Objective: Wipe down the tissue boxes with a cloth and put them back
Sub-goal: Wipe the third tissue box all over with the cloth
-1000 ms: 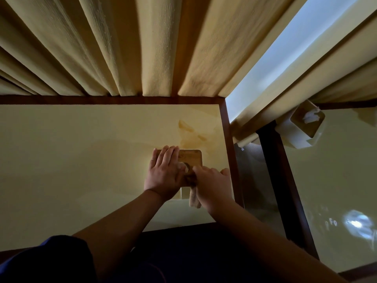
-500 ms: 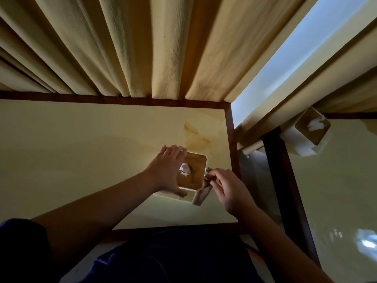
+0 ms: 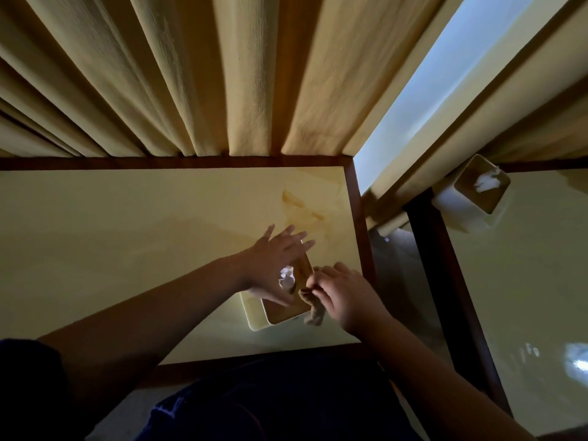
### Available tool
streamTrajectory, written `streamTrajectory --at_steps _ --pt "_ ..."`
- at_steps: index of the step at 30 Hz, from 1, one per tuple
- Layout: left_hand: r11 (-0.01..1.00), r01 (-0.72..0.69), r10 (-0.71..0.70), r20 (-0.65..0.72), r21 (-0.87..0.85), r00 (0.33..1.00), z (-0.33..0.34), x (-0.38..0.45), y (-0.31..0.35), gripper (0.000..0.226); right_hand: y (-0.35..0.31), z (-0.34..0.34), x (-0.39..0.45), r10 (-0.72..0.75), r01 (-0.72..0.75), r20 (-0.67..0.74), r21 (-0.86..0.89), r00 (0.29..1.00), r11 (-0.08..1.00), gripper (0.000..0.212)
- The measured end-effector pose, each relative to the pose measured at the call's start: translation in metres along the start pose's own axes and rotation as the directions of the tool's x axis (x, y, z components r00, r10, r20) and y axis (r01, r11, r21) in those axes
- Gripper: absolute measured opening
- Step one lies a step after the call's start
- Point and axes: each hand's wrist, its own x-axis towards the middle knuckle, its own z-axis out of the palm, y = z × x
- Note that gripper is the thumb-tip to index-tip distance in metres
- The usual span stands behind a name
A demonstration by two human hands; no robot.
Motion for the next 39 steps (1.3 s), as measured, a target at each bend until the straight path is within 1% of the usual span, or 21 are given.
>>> streamTrajectory --at_steps 1,2,3,4,5,6,7,9,11,15,17,20,22,24,26,28,30,32,35,37,39 --pt "0.985 0.074 -0.092 -0.111 -0.157 0.989 0.007 -0.001 0.005 0.120 -0.001 0.003 0.002 -0.002 0.002 0.001 -0.016 1.000 1.000 0.013" --pt "0.951 0.153 -0.216 -0.224 -0.269 0.950 0.016 -0.002 0.011 0.112 -0.002 0.005 0.004 -0.003 0.003 -0.004 -0.042 1.000 0.999 0.013" --pt "0.911 0.230 -0.342 -0.319 -0.341 0.884 0.025 -0.003 0.017 0.107 -0.003 0.007 0.005 0.001 -0.002 -0.021 -0.064 1.000 0.998 0.013" --pt "0.873 0.296 -0.445 -0.384 -0.388 0.809 0.036 -0.003 0.023 0.102 -0.005 0.007 0.006 0.009 -0.013 -0.058 -0.070 0.998 0.997 0.015" --pt "0.836 0.352 -0.523 -0.417 -0.421 0.744 0.046 -0.004 0.029 0.097 -0.006 0.008 0.006 0.023 -0.030 -0.107 -0.067 0.994 0.997 0.017" --pt "0.798 0.394 -0.583 -0.421 -0.455 0.695 0.056 -0.004 0.035 0.094 -0.007 0.009 0.006 0.034 -0.045 -0.152 -0.071 0.988 0.996 0.019" --pt "0.766 0.416 -0.625 -0.413 -0.491 0.663 0.064 -0.004 0.040 0.095 -0.008 0.010 0.006 0.041 -0.058 -0.188 -0.087 0.981 0.994 0.019" --pt "0.741 0.424 -0.655 -0.419 -0.521 0.630 0.074 -0.001 0.047 0.100 -0.010 0.013 0.003 0.054 -0.077 -0.179 -0.120 0.982 0.990 0.021" --pt "0.771 0.432 -0.630 -0.468 -0.467 0.619 0.081 0.004 0.049 0.098 -0.010 0.014 0.000 0.059 -0.077 -0.130 -0.136 0.990 0.988 0.019" --pt "0.825 0.402 -0.563 -0.517 -0.397 0.645 0.088 0.009 0.041 0.076 -0.014 0.007 -0.014 0.061 -0.067 -0.054 -0.124 0.997 0.990 0.024" --pt "0.839 0.388 -0.542 -0.534 -0.380 0.649 0.089 0.011 0.038 0.072 -0.017 0.007 -0.020 0.080 -0.086 -0.041 -0.169 0.996 0.982 0.023" --pt "0.854 0.370 -0.520 -0.575 -0.366 0.632 0.089 0.014 0.036 0.069 -0.022 0.007 -0.019 0.136 -0.128 0.014 -0.258 0.991 0.958 0.026" --pt "0.861 0.362 -0.509 -0.587 -0.358 0.629 0.089 0.015 0.036 0.067 -0.029 0.001 -0.010 0.183 -0.162 0.044 -0.296 0.982 0.941 0.018" --pt "0.861 0.353 -0.508 -0.595 -0.365 0.623 0.089 0.015 0.036 0.065 -0.032 -0.003 0.007 0.232 -0.214 0.022 -0.306 0.973 0.928 0.008" --pt "0.862 0.350 -0.506 -0.610 -0.366 0.610 0.089 0.016 0.036 0.063 -0.034 -0.007 0.030 0.275 -0.276 -0.047 -0.298 0.960 0.914 0.023" --pt "0.869 0.344 -0.495 -0.631 -0.356 0.598 0.089 0.017 0.034 0.061 -0.032 -0.014 0.054 0.315 -0.315 -0.051 -0.303 0.948 0.900 0.026" --pt "0.871 0.333 -0.491 -0.645 -0.361 0.586 0.089 0.017 0.034 0.060 -0.027 -0.018 0.073 0.327 -0.322 -0.044 -0.340 0.944 0.884 0.028" --pt "0.868 0.321 -0.497 -0.648 -0.380 0.577 0.090 0.016 0.036 0.059 -0.025 -0.022 0.085 0.320 -0.325 -0.073 -0.351 0.944 0.878 0.031" --pt "0.865 0.319 -0.501 -0.634 -0.387 0.589 0.091 0.014 0.038 0.059 -0.025 -0.020 0.091 0.289 -0.306 -0.101 -0.286 0.952 0.908 0.027" --pt "0.864 0.324 -0.502 -0.628 -0.385 0.595 0.090 0.015 0.036 0.060 -0.024 -0.016 0.085 0.295 -0.304 -0.073 -0.258 0.953 0.917 0.026" --pt "0.868 0.333 -0.497 -0.629 -0.369 0.598 0.091 0.017 0.033 0.061 -0.023 -0.011 0.072 0.266 -0.275 -0.069 -0.240 0.961 0.931 0.022"
